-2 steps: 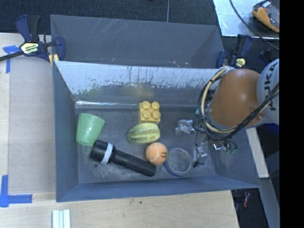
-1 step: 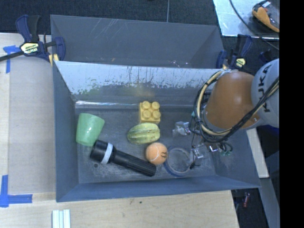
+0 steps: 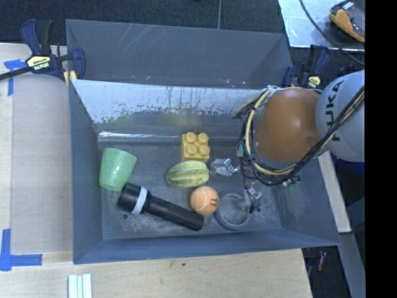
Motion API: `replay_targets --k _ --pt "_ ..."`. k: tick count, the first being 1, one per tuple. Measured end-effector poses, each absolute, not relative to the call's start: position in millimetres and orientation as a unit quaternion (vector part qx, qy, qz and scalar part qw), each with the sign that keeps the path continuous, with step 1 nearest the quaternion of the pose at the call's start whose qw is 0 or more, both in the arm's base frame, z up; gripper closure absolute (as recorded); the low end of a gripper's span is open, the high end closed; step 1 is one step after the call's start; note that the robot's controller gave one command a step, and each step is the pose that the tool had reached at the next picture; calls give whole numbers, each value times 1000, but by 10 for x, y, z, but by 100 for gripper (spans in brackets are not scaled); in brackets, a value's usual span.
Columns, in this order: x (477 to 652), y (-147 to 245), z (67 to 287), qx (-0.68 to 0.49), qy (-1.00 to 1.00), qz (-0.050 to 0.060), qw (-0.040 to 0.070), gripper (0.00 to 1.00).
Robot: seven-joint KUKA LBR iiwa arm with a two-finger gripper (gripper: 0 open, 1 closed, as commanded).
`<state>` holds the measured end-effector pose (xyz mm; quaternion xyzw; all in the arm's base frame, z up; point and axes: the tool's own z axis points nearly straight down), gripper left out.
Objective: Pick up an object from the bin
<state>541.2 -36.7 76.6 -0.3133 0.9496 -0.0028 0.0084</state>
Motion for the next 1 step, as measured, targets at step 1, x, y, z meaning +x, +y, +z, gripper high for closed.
replay_targets --k 1 --pt "5404 -347 743 -285 959 -2 8 0"
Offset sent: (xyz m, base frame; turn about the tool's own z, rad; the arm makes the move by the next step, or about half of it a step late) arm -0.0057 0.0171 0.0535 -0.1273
